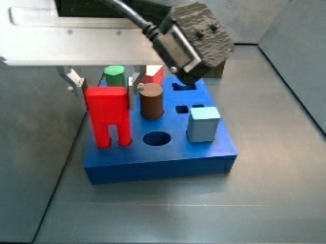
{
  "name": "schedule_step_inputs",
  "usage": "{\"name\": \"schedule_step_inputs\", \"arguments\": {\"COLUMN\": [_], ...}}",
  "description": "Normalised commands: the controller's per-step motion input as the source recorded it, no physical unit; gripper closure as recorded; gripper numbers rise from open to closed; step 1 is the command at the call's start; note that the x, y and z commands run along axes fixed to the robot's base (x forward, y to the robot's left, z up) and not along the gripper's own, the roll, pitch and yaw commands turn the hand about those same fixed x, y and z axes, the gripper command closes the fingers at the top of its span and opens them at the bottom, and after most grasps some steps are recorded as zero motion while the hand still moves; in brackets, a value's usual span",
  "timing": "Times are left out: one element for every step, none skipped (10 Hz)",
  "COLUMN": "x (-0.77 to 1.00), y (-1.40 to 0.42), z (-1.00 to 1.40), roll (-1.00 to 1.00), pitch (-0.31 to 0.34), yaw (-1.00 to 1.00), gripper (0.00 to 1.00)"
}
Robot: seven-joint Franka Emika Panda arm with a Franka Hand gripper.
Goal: Pick up the square-circle object. Move up. Move to above the board. Insert the square-circle object.
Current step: Insert the square-circle object.
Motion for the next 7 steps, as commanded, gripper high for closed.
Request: {"name": "schedule_step_inputs", "arguments": {"x": [-0.09, -0.12, -0.04, 0.00, 0.04, 0.11, 0.08], "y": [0.00, 0.00, 0.00, 0.00, 0.00, 0.06, 0.17], "z": [-0.17, -0.26, -0.35, -0.43, -0.45, -0.39, -0.36], "roll": [-0.08, -0.02, 0.01, 0.13, 0.24, 0.23, 0.17], "pitch": [-0.336, -0.350, -0.303, -0.200, -0.181, -0.167, -0.150], "yaw": [0.04, 0.08, 0.19, 0.32, 0.42, 0.55, 0.53], "gripper": [1.00, 1.00, 1.00, 1.00, 1.00, 1.00, 1.00]}}
